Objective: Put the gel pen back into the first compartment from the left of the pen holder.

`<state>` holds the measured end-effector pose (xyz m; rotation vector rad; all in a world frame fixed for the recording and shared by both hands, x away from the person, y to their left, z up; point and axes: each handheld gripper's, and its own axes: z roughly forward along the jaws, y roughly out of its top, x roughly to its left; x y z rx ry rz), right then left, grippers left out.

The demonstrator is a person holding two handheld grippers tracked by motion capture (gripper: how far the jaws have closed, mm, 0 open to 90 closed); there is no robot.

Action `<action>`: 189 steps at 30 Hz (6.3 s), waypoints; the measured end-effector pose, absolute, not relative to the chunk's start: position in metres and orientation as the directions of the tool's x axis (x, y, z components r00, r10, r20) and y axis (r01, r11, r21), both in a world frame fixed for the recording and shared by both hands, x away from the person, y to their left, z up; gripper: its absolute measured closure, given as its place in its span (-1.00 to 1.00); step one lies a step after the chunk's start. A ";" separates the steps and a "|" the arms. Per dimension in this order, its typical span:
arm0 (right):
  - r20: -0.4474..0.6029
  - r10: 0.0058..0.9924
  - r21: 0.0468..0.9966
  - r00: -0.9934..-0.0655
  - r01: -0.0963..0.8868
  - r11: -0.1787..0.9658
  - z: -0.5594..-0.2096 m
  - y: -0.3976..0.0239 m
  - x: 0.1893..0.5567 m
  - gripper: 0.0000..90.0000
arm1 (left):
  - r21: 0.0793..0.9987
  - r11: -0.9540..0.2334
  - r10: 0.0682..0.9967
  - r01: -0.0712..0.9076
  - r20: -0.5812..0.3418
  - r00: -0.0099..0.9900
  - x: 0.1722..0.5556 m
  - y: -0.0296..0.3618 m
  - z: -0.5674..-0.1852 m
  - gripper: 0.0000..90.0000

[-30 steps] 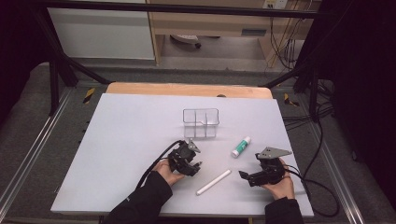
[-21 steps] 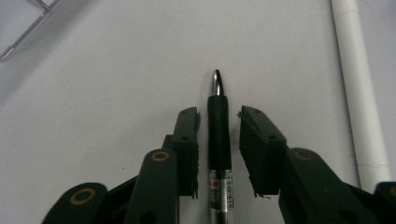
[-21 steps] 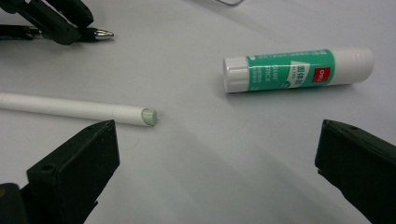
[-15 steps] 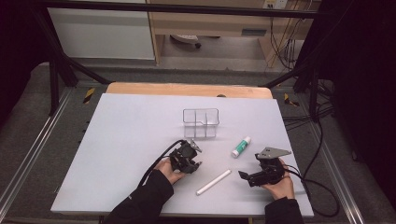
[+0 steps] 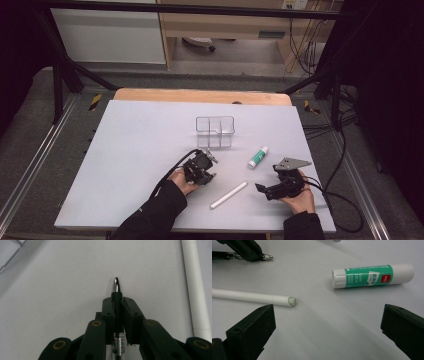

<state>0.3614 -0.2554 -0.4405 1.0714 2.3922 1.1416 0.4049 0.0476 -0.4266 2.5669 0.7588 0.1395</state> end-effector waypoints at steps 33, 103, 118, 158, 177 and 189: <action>0.075 0.726 0.754 -0.683 0.516 0.408 -0.441 -0.255 0.362 -1.00 | 0.574 -0.639 0.578 0.512 -0.081 0.812 0.398 0.079 -0.401 0.78; 0.088 0.723 0.755 -0.685 0.520 0.400 -0.441 -0.257 0.363 -1.00 | 0.881 -0.243 0.710 0.405 -0.123 0.694 0.442 0.093 -0.317 0.78; 0.095 0.721 0.753 -0.686 0.523 0.399 -0.442 -0.258 0.363 -1.00 | 0.910 -0.202 0.727 0.362 -0.108 0.678 0.461 0.084 -0.297 0.78; 0.101 0.719 0.751 -0.687 0.527 0.398 -0.443 -0.258 0.363 -1.00 | 0.922 -0.142 0.778 0.360 -0.120 0.616 0.539 0.068 -0.309 0.78; 0.103 0.718 0.746 -0.689 0.531 0.402 -0.444 -0.258 0.363 -1.00 | 0.907 -0.159 0.761 0.391 -0.140 0.633 0.543 0.072 -0.343 0.78; 0.100 0.715 0.748 -0.692 0.527 0.404 -0.444 -0.258 0.363 -1.00 | 0.897 -0.205 0.751 0.391 -0.111 0.651 0.532 0.073 -0.360 0.77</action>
